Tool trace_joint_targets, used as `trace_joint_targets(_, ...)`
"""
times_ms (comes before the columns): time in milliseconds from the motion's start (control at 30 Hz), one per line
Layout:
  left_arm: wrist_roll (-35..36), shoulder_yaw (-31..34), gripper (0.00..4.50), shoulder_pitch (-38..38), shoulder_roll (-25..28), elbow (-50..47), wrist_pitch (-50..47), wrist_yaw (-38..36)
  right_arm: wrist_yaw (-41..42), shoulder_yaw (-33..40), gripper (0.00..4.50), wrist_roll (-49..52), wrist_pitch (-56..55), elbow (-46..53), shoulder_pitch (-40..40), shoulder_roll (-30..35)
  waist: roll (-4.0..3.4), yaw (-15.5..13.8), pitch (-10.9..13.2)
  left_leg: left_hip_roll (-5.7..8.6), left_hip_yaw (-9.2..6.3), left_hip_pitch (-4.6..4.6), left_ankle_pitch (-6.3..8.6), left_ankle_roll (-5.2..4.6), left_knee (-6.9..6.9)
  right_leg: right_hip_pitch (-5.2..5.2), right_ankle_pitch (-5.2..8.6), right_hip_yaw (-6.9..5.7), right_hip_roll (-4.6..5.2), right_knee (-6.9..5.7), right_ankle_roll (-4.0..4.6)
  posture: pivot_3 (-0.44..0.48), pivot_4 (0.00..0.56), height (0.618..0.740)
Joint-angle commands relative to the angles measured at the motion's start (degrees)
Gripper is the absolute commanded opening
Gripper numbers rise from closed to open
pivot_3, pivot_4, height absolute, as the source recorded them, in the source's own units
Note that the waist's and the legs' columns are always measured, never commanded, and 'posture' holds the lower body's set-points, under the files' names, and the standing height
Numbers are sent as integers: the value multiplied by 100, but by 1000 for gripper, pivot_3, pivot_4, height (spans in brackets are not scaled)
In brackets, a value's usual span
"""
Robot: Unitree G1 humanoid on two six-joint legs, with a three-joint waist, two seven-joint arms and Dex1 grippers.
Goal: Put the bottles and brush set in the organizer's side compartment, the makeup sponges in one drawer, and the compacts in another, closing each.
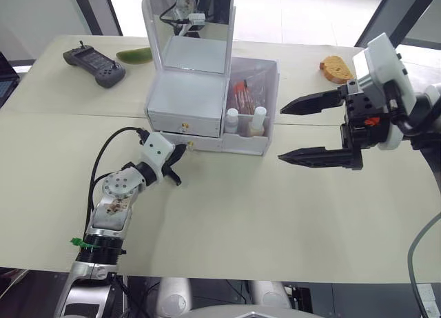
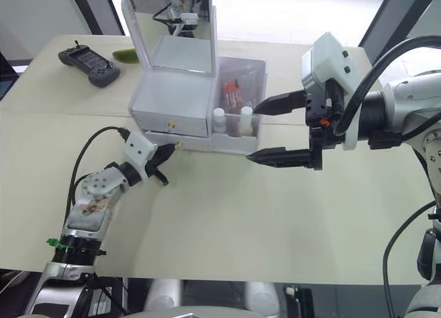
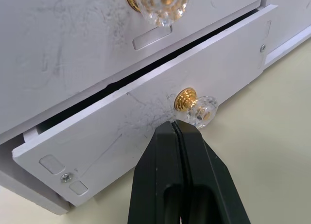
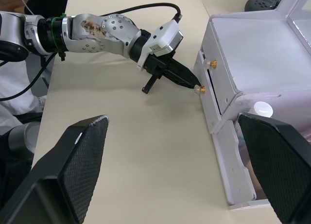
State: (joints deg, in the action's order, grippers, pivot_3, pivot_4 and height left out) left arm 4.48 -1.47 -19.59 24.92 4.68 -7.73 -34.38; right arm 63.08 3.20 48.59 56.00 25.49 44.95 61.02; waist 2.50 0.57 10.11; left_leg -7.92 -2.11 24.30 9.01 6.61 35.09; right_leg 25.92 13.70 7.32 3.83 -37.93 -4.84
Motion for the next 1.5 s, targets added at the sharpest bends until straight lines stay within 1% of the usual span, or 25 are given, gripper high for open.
trace_joint_targets(33,20,75,27,-215,35,-117,143,27,-42,292,4500,105,26,106,-24,125,0,-1,0,0,0,1,0,0,0,-1,0,0,1,1,0,0,150,705)
trace_joint_targets(233,45,188,27,-308,95,-8,132,78,-89,346,4500,113,3,143,-113,154,0,2,0,0,0,0,-1,3,-1,0,-1,0,0,1,-1,0,150,705)
trace_joint_targets(467,0,41,27,-548,-43,130,132,64,-100,269,4500,66,-49,103,-90,100,0,-26,0,0,0,1,-3,6,-1,0,-1,-1,0,1,-2,0,150,705)
trace_joint_targets(567,78,136,27,-545,14,104,-25,41,-94,295,4500,71,-30,98,-128,131,0,-40,0,0,0,3,-3,6,-1,0,-1,-1,1,3,-2,0,150,705)
trace_joint_targets(633,244,245,27,-434,143,33,-237,-130,-63,312,4500,228,292,72,-193,286,0,-41,0,0,0,2,-3,6,-2,0,-1,-1,0,3,-2,0,150,705)
trace_joint_targets(733,627,468,556,-323,367,-20,-354,-515,-66,392,4500,361,500,4,-253,402,0,-19,0,0,0,1,-3,6,-5,0,-2,-1,1,2,-1,0,150,705)
trace_joint_targets(767,741,561,846,-328,459,-2,-391,-616,-115,449,4500,403,533,-59,-259,394,0,3,0,0,0,-2,-3,6,-7,1,-1,0,0,2,-1,0,150,705)
trace_joint_targets(833,1063,868,1457,-366,872,81,-519,-1063,-217,680,4500,265,507,-373,-473,442,0,16,0,0,-1,-3,-4,6,-9,3,-1,-1,-1,-2,-1,0,150,705)
trace_joint_targets(867,1177,980,1742,-383,1066,139,-550,-1266,-250,824,4500,192,478,-495,-632,466,3,21,1,0,-2,-3,-4,6,-9,3,-1,-2,-1,-2,-1,0,150,705)
trace_joint_targets(933,1394,1173,2454,-444,1386,272,-663,-1546,-311,1164,4500,44,393,-608,-1108,521,3,23,1,0,-2,-1,-4,7,-9,2,-1,-2,2,2,-2,0,150,705)
trace_joint_targets(1000,1553,1376,2961,-546,1649,532,-700,-1783,-493,1476,4500,-207,258,-663,-1628,523,3,6,0,0,-1,-1,-4,7,-10,1,0,-3,2,4,-2,0,150,705)
trace_joint_targets(1067,1600,1592,3543,-840,1921,1188,-699,-1889,-776,1778,4500,-497,44,-733,-2096,402,3,-8,0,0,-2,-2,-4,7,-11,0,1,-7,2,2,-3,0,150,705)
trace_joint_targets(1167,1429,1728,4428,-1415,2467,2485,-337,-2153,-1090,2316,4500,-862,-452,-717,-2908,19,4,15,0,0,-2,-1,-4,7,-9,1,1,-6,1,2,-3,0,150,705)
trace_joint_targets(1267,1179,1640,4470,-1816,2830,3382,79,-2278,-1479,2672,4500,-1517,-1517,-790,-3538,-523,5,41,-1,0,-5,-2,-4,7,-13,0,1,-8,0,3,-3,0,150,705)
trace_joint_targets(1333,783,1444,4470,-1956,3011,3898,639,-2140,-1645,2898,4500,-1619,-1990,-766,-3847,-996,4,49,-1,0,-4,-3,-4,7,-14,-1,1,-6,0,2,-4,0,150,705)
trace_joint_targets(1400,633,1383,4470,-2081,3080,4265,907,-2117,-1816,2990,4500,-1798,-2503,-637,-4112,-1403,0,49,-3,0,-4,-9,-5,7,-16,-1,1,-5,-1,-2,-3,0,150,705)
trace_joint_targets(1433,580,1383,4470,-2129,3077,4362,972,-2000,-1891,3025,4500,-1938,-2822,-585,-4246,-1585,0,49,-3,0,-4,-10,-6,9,-18,-4,1,-7,-2,-2,-4,0,150,705)
trace_joint_targets(1500,545,1426,4470,-2181,3053,4429,960,-1831,-2083,3091,4500,-1966,-3121,-441,-4366,-1906,1,45,-3,0,-4,-8,-9,14,-18,-3,1,-8,-2,-3,-4,0,150,705)
